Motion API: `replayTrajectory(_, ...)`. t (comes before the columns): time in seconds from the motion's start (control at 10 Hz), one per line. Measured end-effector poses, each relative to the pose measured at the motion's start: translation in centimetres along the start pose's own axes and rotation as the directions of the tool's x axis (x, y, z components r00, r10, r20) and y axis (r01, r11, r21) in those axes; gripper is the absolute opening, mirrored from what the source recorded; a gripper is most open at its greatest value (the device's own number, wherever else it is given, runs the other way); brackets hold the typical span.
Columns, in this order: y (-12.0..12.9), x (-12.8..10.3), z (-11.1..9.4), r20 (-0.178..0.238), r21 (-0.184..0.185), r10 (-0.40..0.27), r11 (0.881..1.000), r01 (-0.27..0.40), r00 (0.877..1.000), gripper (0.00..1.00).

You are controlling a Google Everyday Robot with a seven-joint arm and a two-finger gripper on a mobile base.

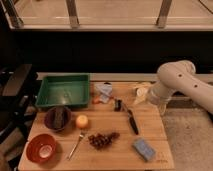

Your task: Place eraser in red bowl

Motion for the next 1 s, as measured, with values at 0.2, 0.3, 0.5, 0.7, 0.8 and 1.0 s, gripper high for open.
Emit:
replayTrajectory(0.2, 3.1, 0.5, 0.6, -0.036, 0.007, -0.041, 0.999, 0.042, 0.998, 0.8)
replayTrajectory(0.3, 5.3, 1.0, 1.1, -0.054, 0.007, -0.065, 0.998, 0.065, 0.996, 0.8)
replayTrajectory(0.5, 10.5, 2.5, 2.4, -0.092, -0.003, -0.127, 0.992, 0.128, 0.988, 0.8)
replayTrajectory(0.7, 14.9, 3.9, 3.4, -0.107, -0.038, -0.18, 0.983, 0.177, 0.978, 0.8)
replayTrajectory(0.8, 16.6, 4.5, 3.6, -0.106, -0.057, -0.204, 0.978, 0.199, 0.973, 0.8)
replayTrajectory(1.0, 16.3, 4.5, 3.6, -0.106, -0.055, -0.201, 0.979, 0.196, 0.974, 0.8)
